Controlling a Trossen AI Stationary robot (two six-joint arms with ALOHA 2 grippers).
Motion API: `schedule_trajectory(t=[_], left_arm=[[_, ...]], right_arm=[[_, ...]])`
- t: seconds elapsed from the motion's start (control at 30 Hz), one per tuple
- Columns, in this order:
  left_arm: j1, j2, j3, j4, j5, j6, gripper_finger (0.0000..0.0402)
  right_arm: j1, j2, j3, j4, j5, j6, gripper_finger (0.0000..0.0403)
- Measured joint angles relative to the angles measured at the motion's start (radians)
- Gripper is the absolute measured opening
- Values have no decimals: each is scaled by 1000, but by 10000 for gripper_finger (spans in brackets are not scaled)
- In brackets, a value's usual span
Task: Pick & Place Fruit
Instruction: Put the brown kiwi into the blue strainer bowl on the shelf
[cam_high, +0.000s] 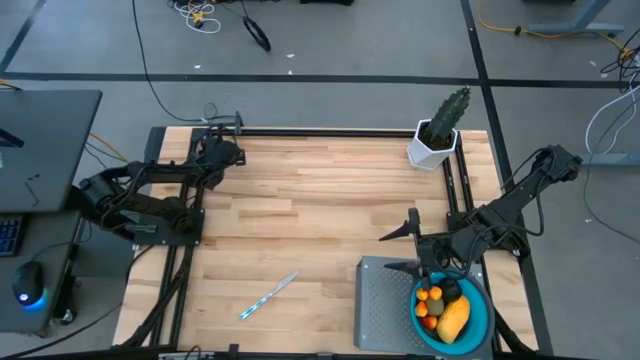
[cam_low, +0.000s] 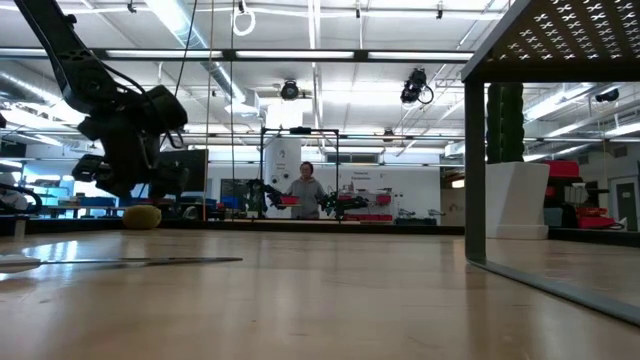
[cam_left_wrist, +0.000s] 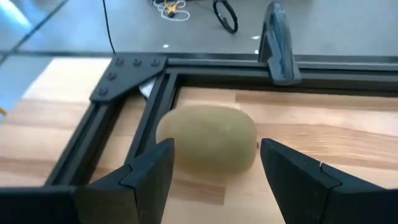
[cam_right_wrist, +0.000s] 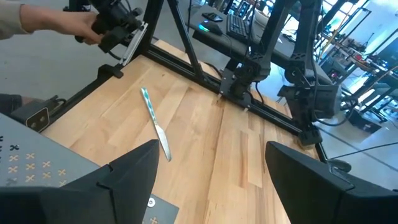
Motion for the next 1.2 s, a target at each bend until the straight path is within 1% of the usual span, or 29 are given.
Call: schedule_trajectory(t=[0.13, 0.2, 0.37, 0.57, 0.63, 0.8, 0.93, 1.03, 1.2], left_arm=[[0, 0, 0, 54, -3, 141, 247], [-2, 0, 3, 76, -10, 172, 247], [-5, 0, 18, 76, -15, 132, 247], [-5, 0, 33, 79, 11, 66, 247], [-5, 0, 42, 81, 48, 44, 247], [-5, 0, 73, 81, 206, -51, 247], [-5, 0, 106, 80, 261, -68, 247], [-5, 0, 131, 55, 233, -61, 247], [-3, 0, 193, -105, 135, -42, 247]], right_arm=[[0, 0, 0, 0, 0, 0, 305], [0, 0, 0, 0, 0, 0, 305], [0, 0, 0, 0, 0, 0, 305], [0, 0, 0, 0, 0, 0, 305], [0, 0, 0, 0, 0, 0, 305], [0, 0, 0, 0, 0, 1, 305], [0, 0, 0, 0, 0, 11, 305], [0, 0, 0, 0, 0, 27, 305], [0, 0, 0, 0, 0, 40, 305]])
